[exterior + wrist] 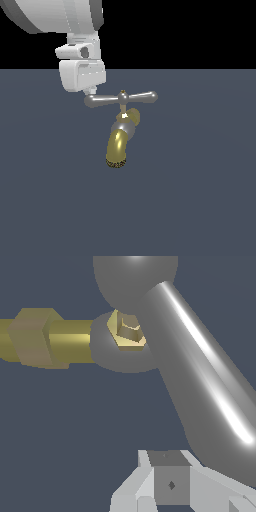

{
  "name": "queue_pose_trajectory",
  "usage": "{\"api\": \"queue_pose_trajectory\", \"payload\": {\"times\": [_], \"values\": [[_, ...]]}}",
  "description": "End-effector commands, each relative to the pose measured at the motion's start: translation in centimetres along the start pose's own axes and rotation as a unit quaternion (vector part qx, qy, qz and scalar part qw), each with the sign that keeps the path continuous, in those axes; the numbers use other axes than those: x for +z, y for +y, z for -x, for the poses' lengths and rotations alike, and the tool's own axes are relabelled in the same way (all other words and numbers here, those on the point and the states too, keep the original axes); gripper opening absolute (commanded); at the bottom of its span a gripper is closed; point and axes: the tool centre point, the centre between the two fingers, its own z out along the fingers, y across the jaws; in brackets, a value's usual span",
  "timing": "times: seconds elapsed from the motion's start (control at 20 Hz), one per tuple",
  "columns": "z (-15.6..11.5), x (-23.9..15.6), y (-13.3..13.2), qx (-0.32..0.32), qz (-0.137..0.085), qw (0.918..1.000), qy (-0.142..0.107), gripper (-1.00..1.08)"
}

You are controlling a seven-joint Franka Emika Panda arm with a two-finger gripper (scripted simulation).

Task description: Turn on the faucet by rotating a designated handle.

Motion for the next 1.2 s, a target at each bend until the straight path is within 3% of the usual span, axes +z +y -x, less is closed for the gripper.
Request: {"api": "queue_pose_trajectory", "payload": {"times": [0.0,0.15,1.15], "values": [[0.5,0.0,1.2,-0.004,0.004,1.0000,0.000,-1.00],[-0.1,0.0,0.7,0.001,0.000,1.0000,0.003,-1.00],[-2.8,0.0,5.0,-0.002,0.002,1.0000,0.001,-1.00]]}}
